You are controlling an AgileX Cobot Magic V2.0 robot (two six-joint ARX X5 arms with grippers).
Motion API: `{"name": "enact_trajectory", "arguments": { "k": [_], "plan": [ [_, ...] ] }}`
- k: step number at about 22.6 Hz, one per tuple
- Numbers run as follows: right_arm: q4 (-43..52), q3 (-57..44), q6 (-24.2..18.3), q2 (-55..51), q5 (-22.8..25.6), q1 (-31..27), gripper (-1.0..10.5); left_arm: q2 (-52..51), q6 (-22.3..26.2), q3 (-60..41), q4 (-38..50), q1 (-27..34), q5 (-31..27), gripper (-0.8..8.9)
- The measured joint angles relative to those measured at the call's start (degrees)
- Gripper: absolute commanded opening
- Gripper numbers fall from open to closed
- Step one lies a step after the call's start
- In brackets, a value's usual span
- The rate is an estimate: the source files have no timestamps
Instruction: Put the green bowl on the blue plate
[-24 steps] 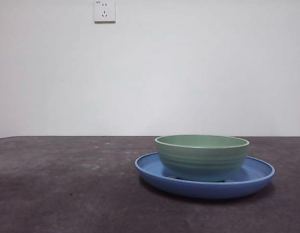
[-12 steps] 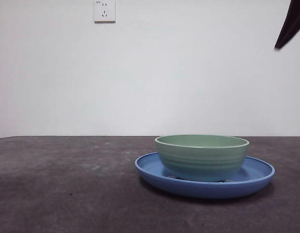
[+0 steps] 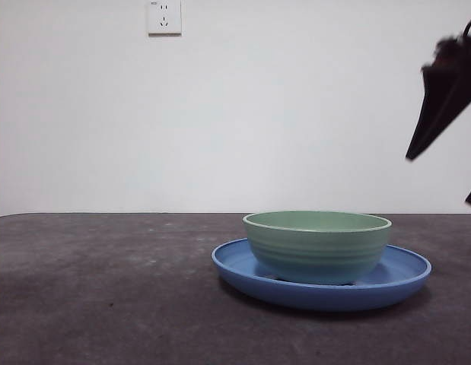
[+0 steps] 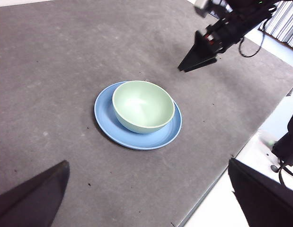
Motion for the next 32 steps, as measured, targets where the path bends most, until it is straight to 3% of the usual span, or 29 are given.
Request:
{"name": "enact_trajectory", "arguments": {
  "k": [9,16,20,32],
  "plan": [
    [6.86,0.0,-0.92,12.0,-0.09,3.52,3.4,0.0,0.0,0.0,0.0,0.0,0.0,5.56],
    [9.68,0.02,-1.2,17.77,0.07,5.86,1.9,0.0,-0.02,0.0,0.0,0.0,0.0,5.56],
    [9.81,0.04,-1.2,18.64,0.22,5.86,0.2,0.0,0.0,0.0,0.02,0.0,0.0,5.56],
    [7.19,2.36,0.81,18.64,1.81,6.51,0.1,0.0,-0.02,0.0,0.02,0.0,0.0,5.56]
  ]
}}
